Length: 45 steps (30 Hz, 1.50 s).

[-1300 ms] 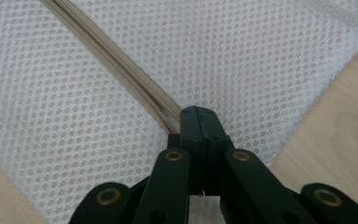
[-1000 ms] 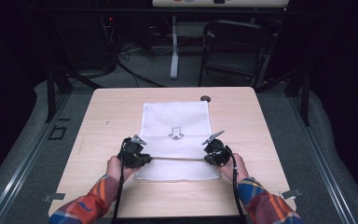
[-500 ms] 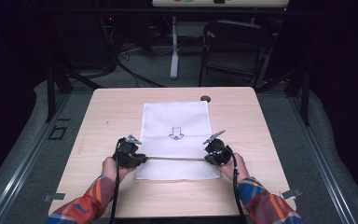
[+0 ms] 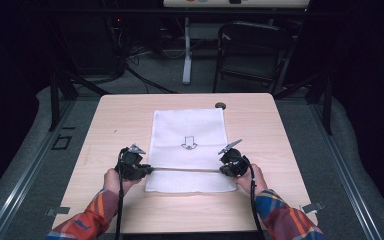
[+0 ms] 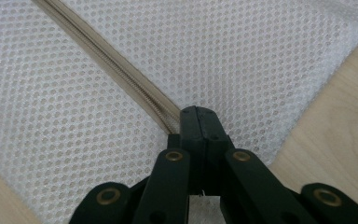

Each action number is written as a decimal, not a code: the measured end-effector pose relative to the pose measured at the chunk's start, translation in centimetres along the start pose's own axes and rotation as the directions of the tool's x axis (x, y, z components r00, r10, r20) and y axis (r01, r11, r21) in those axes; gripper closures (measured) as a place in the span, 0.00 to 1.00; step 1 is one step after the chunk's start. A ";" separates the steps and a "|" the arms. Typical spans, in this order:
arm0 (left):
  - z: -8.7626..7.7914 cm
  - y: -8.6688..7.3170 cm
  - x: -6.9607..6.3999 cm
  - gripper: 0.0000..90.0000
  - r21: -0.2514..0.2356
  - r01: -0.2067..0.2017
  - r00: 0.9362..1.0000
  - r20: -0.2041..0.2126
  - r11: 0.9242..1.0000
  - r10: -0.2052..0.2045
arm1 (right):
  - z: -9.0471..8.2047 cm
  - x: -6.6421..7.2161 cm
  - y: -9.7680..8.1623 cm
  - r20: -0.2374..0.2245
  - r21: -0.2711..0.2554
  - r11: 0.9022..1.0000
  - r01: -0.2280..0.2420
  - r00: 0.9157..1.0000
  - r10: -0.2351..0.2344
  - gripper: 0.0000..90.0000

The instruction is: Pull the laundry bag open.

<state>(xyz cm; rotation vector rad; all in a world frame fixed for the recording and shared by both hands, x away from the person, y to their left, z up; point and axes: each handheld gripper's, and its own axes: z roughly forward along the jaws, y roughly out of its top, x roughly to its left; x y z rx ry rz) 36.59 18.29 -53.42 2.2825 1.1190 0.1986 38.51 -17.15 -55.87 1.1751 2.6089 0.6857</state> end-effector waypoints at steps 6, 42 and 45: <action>-0.1 -0.1 0.3 0.89 0.005 -0.003 1.000 0.004 1.000 0.003 | 0.0 0.0 0.0 -0.008 -0.009 1.000 -0.006 1.000 0.006 1.00; -0.1 -1.0 1.1 0.89 0.063 0.035 0.998 -0.052 0.997 -0.032 | -0.1 -0.2 -0.3 -0.004 -0.013 1.000 0.000 1.000 0.000 1.00; -0.1 -1.0 1.1 0.89 0.068 0.033 0.998 -0.049 0.997 -0.030 | 0.0 -0.2 -0.3 -0.008 -0.023 1.000 -0.002 1.000 0.002 1.00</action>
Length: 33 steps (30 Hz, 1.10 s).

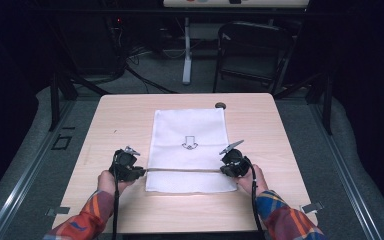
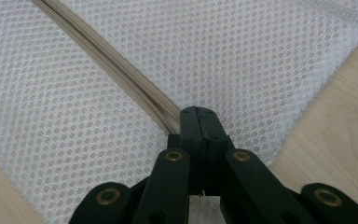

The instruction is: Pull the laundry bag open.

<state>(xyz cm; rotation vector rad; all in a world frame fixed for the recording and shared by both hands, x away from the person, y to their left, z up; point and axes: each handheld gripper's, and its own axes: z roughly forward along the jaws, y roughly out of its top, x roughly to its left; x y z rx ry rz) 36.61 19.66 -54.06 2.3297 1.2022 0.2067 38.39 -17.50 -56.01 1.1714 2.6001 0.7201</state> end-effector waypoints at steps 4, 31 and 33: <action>0.2 0.1 -0.1 0.89 0.008 -0.010 1.000 -0.008 1.000 0.010 | 0.0 -0.1 -0.1 -0.003 -0.007 1.000 0.003 1.000 -0.003 1.00; -2.1 0.1 -2.0 0.15 -0.036 -0.024 1.000 0.016 0.999 0.025 | -5.3 -0.2 -0.1 0.016 -0.066 0.998 -0.025 1.000 0.026 0.16; -2.6 -0.3 -2.0 0.14 -0.043 -0.018 1.000 0.011 0.999 0.019 | -5.9 -0.3 -0.4 0.020 -0.069 0.996 -0.048 0.999 0.049 0.13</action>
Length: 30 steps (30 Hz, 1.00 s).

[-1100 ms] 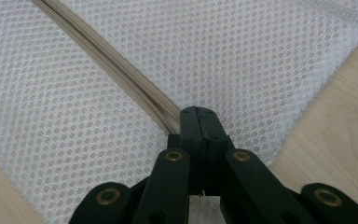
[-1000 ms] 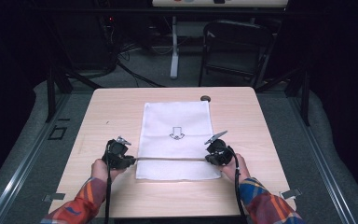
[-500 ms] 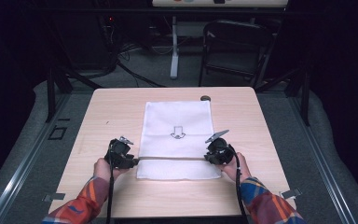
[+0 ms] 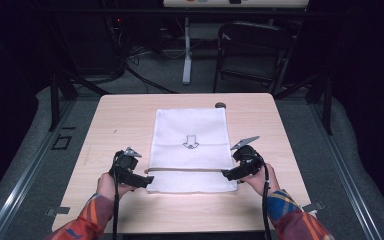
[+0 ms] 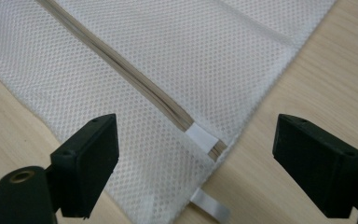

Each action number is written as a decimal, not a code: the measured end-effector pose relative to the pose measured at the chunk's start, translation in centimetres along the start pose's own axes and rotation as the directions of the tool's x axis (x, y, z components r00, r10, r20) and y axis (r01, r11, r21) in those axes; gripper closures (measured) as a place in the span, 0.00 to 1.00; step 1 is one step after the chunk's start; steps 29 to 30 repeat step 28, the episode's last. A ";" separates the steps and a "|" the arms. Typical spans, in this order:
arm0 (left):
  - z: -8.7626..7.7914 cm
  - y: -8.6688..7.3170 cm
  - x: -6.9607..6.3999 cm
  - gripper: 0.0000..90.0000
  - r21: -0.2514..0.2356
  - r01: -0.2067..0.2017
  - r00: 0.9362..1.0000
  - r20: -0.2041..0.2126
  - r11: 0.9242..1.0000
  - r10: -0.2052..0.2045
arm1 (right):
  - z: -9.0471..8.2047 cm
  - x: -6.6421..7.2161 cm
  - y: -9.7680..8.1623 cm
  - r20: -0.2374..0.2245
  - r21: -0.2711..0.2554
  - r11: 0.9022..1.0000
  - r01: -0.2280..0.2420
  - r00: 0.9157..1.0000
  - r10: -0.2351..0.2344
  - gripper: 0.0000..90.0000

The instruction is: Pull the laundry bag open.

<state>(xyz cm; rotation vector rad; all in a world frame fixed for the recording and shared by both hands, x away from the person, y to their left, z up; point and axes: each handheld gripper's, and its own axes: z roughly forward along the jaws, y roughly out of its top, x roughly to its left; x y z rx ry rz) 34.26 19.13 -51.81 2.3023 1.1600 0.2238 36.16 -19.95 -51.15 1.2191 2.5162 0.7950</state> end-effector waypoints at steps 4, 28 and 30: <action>-1.0 -0.9 0.1 0.11 -0.012 0.017 1.000 0.000 1.000 -0.017 | -1.3 -0.5 -0.9 0.003 -0.004 1.000 -0.026 1.000 0.026 0.09; -2.9 -4.7 0.6 0.06 0.033 0.036 0.999 -0.027 0.999 -0.035 | -5.1 -1.4 -7.6 0.065 0.016 0.994 -0.107 0.992 0.105 0.00; -2.9 -4.7 0.6 0.06 0.033 0.036 0.999 -0.027 0.999 -0.035 | -5.1 -1.4 -7.6 0.065 0.016 0.994 -0.107 0.992 0.105 0.00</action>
